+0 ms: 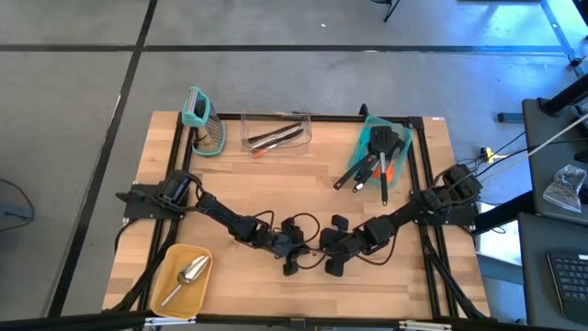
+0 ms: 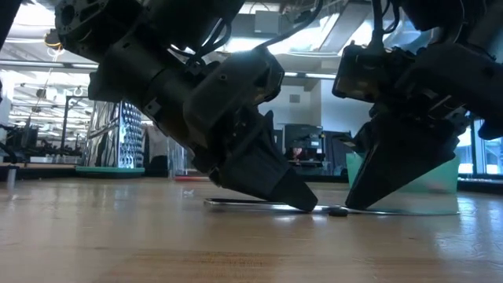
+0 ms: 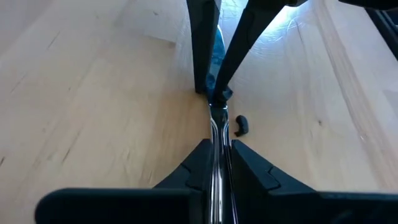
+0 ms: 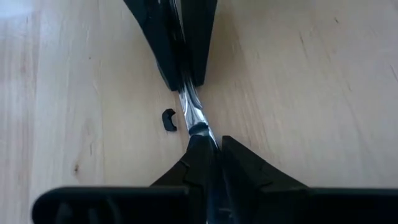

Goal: Pick & Place Kitchen Items
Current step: Put the silver table knife into the transparent bin

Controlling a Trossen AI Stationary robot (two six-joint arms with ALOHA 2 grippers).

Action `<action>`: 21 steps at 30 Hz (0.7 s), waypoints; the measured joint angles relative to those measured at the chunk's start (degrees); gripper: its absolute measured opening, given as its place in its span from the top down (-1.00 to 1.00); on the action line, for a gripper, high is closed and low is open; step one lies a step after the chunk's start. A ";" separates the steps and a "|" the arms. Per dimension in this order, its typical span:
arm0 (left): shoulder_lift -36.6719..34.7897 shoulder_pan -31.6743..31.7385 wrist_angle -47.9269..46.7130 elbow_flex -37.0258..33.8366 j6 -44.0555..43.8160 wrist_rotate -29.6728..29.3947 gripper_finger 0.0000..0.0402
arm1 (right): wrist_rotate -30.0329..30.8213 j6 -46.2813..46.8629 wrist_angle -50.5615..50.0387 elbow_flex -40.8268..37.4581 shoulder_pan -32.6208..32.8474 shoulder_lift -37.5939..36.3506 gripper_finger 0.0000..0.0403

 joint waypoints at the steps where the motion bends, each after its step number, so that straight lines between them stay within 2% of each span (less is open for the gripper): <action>1: 0.00 0.00 0.01 0.00 -0.13 0.08 0.81 | -0.02 -0.04 0.14 0.00 0.01 0.00 0.80; 10: 0.07 0.32 1.25 0.00 -5.37 4.58 0.88 | -3.31 -3.94 2.58 -0.30 0.17 -0.94 0.73; 21: 0.09 0.46 1.30 0.02 -6.80 6.35 0.89 | -4.20 -11.35 0.93 -0.44 1.42 -2.08 0.30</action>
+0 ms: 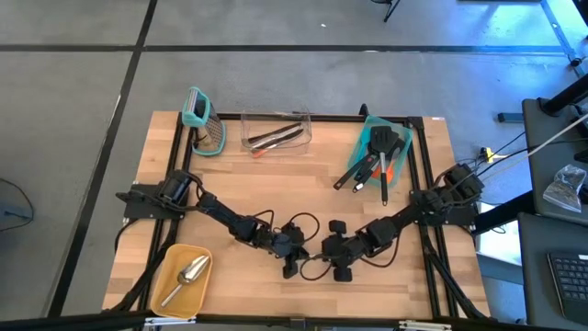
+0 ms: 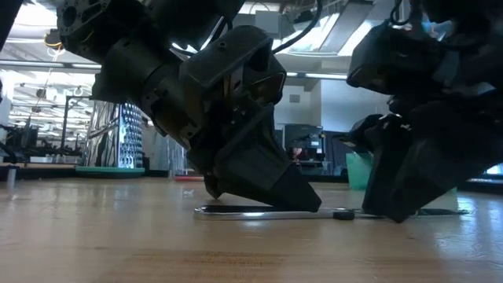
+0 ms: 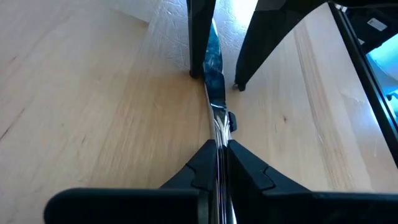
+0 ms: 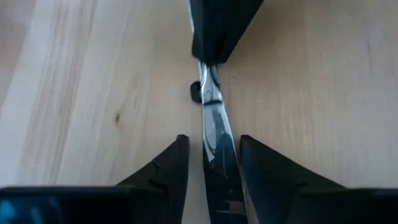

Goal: Pick & Place Kitchen Items
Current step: Put the silver table knife into the transparent bin

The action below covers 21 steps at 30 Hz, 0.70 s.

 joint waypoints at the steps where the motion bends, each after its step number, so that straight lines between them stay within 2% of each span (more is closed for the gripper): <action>1: 0.00 -0.02 0.00 0.00 0.00 0.02 0.89 | 0.15 -0.75 -0.50 0.00 0.22 -0.04 0.26; 5: 0.00 0.00 0.00 0.00 0.10 0.00 0.88 | 0.84 -1.26 -3.11 0.43 0.35 0.69 0.20; 11: 0.00 0.02 0.67 0.00 0.67 0.01 0.88 | 2.03 0.00 -3.05 0.57 0.35 1.53 0.25; 15: 0.11 0.02 1.63 -0.07 1.32 0.04 0.87 | 1.70 1.78 -3.12 0.57 0.24 1.53 0.37; 21: 0.49 -0.24 5.14 -0.54 3.47 -0.28 0.87 | 0.23 3.80 -3.39 0.61 0.05 1.53 0.68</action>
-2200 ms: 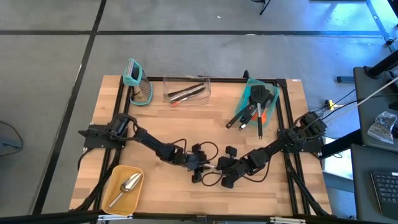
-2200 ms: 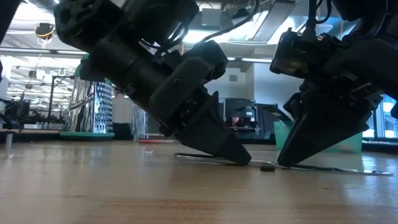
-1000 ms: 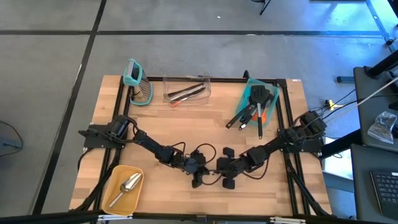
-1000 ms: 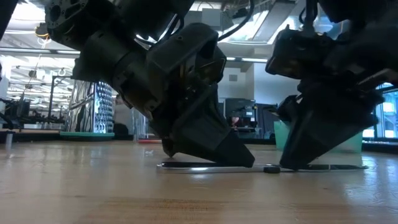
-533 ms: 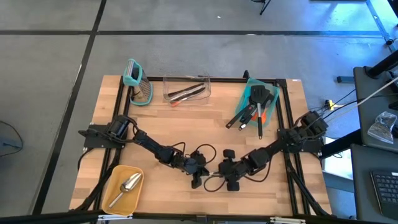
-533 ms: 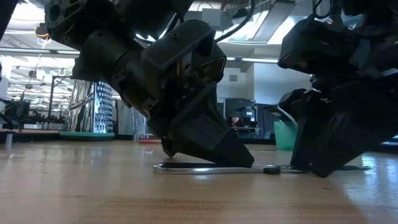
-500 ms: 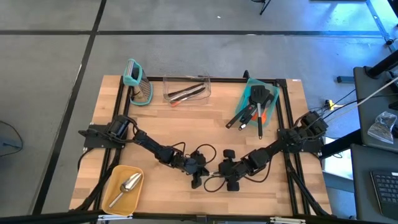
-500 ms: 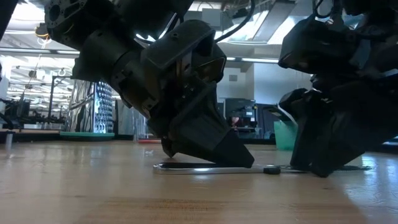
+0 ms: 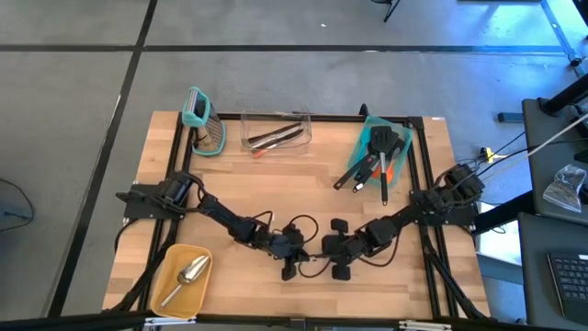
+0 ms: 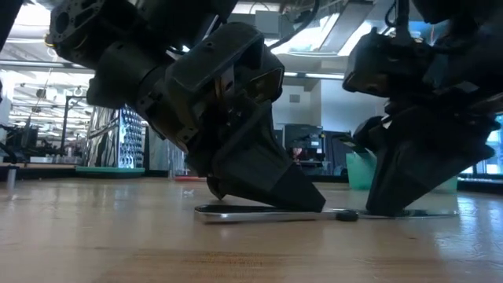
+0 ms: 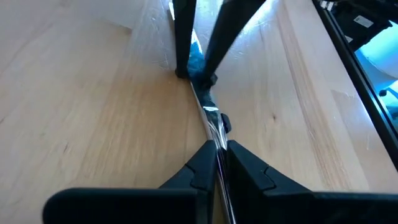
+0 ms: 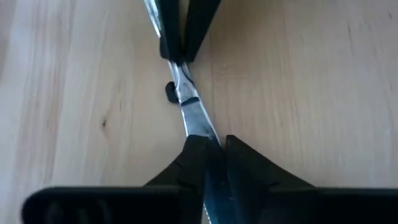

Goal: Pick & Place Kitchen Items
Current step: Put the silver table knife into the transparent bin

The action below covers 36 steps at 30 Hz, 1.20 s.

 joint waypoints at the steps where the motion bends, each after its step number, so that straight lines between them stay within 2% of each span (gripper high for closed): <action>1: 0.01 0.00 0.12 -0.01 0.15 -0.24 0.87 | -0.43 0.46 0.00 0.02 -0.02 0.00 0.71; 6: 0.26 -0.72 2.25 -0.12 2.16 -2.68 0.87 | -0.78 2.43 0.05 0.04 -0.03 0.00 0.78; 14: -0.92 -0.83 5.11 -0.19 7.86 -2.67 0.84 | -2.48 4.34 1.17 0.04 -0.03 0.00 0.79; 24: -6.70 -3.59 -3.01 0.14 16.66 -9.34 0.76 | -2.88 9.00 1.32 0.04 -0.27 0.00 0.79; 30: -6.06 -7.02 -13.61 3.15 13.70 -13.27 0.62 | -3.38 12.07 1.62 0.04 -0.27 0.00 0.79; 36: -5.48 -10.02 -17.73 4.80 11.15 -18.98 0.51 | -5.72 16.13 1.76 0.04 -1.50 0.00 0.79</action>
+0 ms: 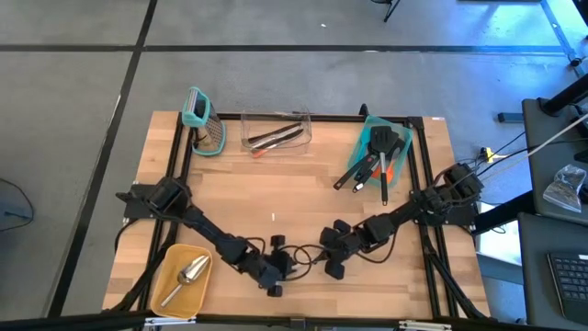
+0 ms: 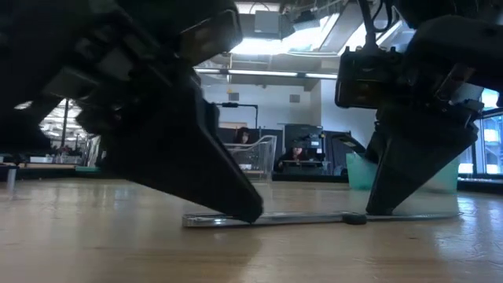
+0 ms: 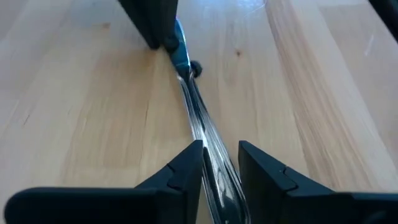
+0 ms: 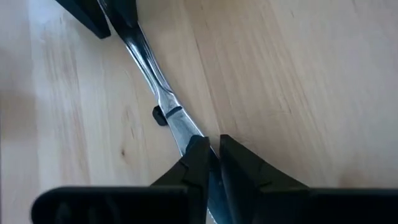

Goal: Pick & Place Kitchen Items
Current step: Put the silver table knife into the transparent bin

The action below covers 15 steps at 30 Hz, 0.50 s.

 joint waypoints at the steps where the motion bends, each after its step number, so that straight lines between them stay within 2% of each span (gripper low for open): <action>1: 0.00 -0.30 -0.70 0.00 -0.80 -0.60 0.50 | -0.42 0.27 0.09 0.00 -0.13 0.00 0.79; 15: 4.45 -2.33 -3.65 0.59 -8.98 -3.62 0.39 | -1.17 1.04 0.43 0.00 -0.34 0.00 0.79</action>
